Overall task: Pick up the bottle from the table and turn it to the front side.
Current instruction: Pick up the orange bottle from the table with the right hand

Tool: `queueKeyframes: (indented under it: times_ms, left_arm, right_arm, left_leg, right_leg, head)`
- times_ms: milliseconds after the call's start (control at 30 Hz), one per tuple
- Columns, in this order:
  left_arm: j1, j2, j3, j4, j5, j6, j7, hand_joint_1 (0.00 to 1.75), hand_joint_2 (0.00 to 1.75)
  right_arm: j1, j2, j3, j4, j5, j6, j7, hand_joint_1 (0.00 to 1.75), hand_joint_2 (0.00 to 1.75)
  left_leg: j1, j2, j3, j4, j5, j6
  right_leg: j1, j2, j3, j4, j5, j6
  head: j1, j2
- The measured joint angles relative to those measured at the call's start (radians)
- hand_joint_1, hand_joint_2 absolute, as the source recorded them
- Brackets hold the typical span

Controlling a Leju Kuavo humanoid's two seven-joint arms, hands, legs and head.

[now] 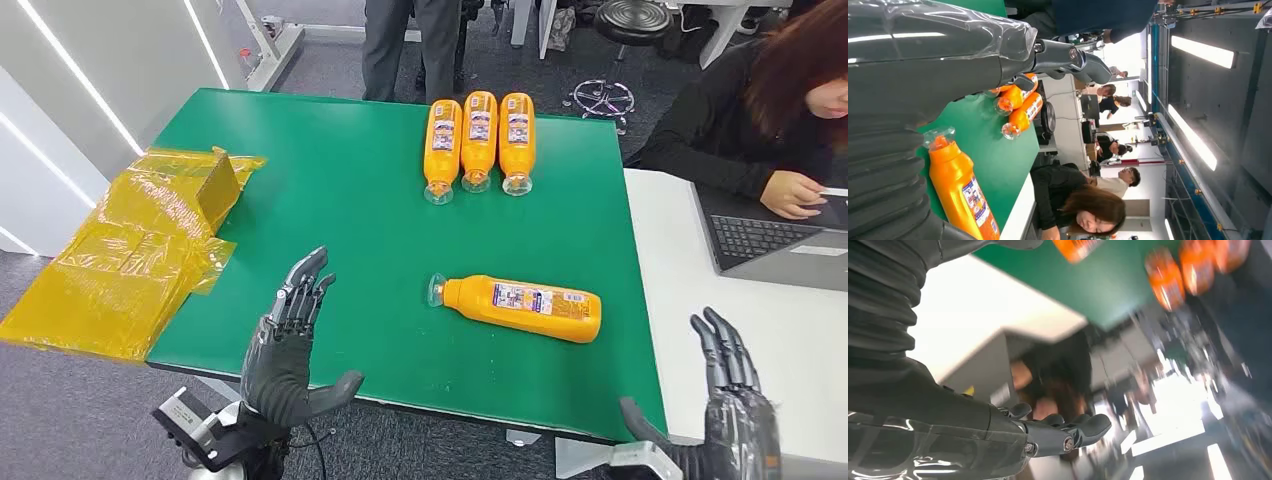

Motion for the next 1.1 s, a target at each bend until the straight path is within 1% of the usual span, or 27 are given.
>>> queueKeyframes:
  times_ms: [67, 100, 167, 233, 367, 533, 700, 833, 1100]
  left_arm:
    - [0.000, 0.000, 0.000, 0.000, 0.000, -0.004, -0.001, 0.00, 1.75]
    - [0.000, 0.000, -0.001, 0.000, 0.000, -0.008, -0.001, 0.00, 1.75]
    - [0.000, -0.001, -0.002, 0.000, 0.001, -0.012, -0.001, 0.00, 1.75]
    - [0.000, -0.002, -0.003, 0.001, 0.002, -0.014, -0.001, 0.00, 1.75]
    - [0.000, -0.007, -0.009, 0.003, 0.004, -0.021, -0.001, 0.00, 1.75]
    - [0.000, -0.008, -0.028, 0.012, 0.005, -0.027, -0.007, 0.00, 1.75]
    - [-0.003, -0.009, -0.048, 0.026, 0.013, -0.035, -0.009, 0.00, 1.75]
    - [-0.007, -0.009, -0.057, 0.040, 0.024, -0.037, -0.015, 0.00, 1.75]
    - [-0.015, -0.006, -0.060, 0.065, 0.035, -0.042, -0.026, 0.00, 1.75]
  right_arm:
    - [-0.024, -0.010, -0.007, 0.011, -0.024, 0.044, -0.007, 0.00, 1.75]
    - [-0.053, -0.021, -0.013, 0.025, -0.046, 0.085, -0.014, 0.00, 1.75]
    - [-0.126, -0.045, -0.020, 0.065, -0.076, 0.143, -0.033, 0.00, 1.75]
    - [-0.211, -0.071, -0.018, 0.114, -0.092, 0.177, -0.050, 0.00, 1.75]
    - [-0.359, -0.111, 0.003, 0.207, -0.107, 0.201, -0.067, 0.00, 1.75]
    - [-0.509, -0.125, 0.081, 0.311, -0.102, 0.205, -0.061, 0.00, 1.75]
    - [-0.657, -0.109, 0.206, 0.426, -0.101, 0.213, -0.052, 0.00, 1.75]
    - [-0.739, -0.082, 0.300, 0.506, -0.107, 0.221, -0.047, 0.00, 1.75]
    - [-0.874, 0.008, 0.446, 0.676, -0.144, 0.245, -0.041, 0.00, 1.75]
  left_leg:
    - [0.000, 0.000, 0.000, 0.000, 0.000, 0.000]
    - [0.000, 0.001, 0.000, 0.000, 0.000, 0.000]
    - [0.000, 0.002, 0.000, 0.001, 0.000, 0.000]
    - [0.000, 0.003, 0.001, 0.001, 0.000, 0.001]
    - [0.000, 0.002, 0.000, 0.002, 0.001, 0.002]
    - [0.000, 0.002, 0.000, 0.002, 0.001, 0.002]
    - [0.000, 0.002, -0.001, 0.002, 0.001, 0.002]
    - [0.000, 0.002, -0.001, 0.002, 0.001, 0.002]
    - [0.000, 0.001, -0.001, 0.002, 0.001, 0.002]
  right_leg:
    - [0.000, 0.000, 0.000, 0.000, 0.000, 0.000]
    - [0.000, 0.001, 0.000, 0.000, 0.000, 0.001]
    - [0.000, 0.003, 0.000, 0.000, 0.001, 0.001]
    - [-0.001, 0.004, 0.000, 0.000, 0.001, 0.002]
    - [-0.001, 0.003, 0.000, 0.000, 0.002, 0.002]
    - [0.000, 0.004, 0.000, 0.001, 0.002, 0.002]
    - [0.000, 0.004, -0.001, 0.001, 0.002, 0.002]
    - [0.000, 0.003, -0.001, 0.001, 0.002, 0.002]
    - [0.000, 0.003, -0.001, 0.001, 0.002, 0.002]
  head:
    - [0.000, 0.000]
    - [0.000, 0.000]
    - [0.000, 0.000]
    - [0.000, 0.000]
    - [0.000, 0.000]
    - [0.000, 0.000]
    - [0.000, 0.000]
    - [0.000, 0.000]
    - [0.000, 0.000]
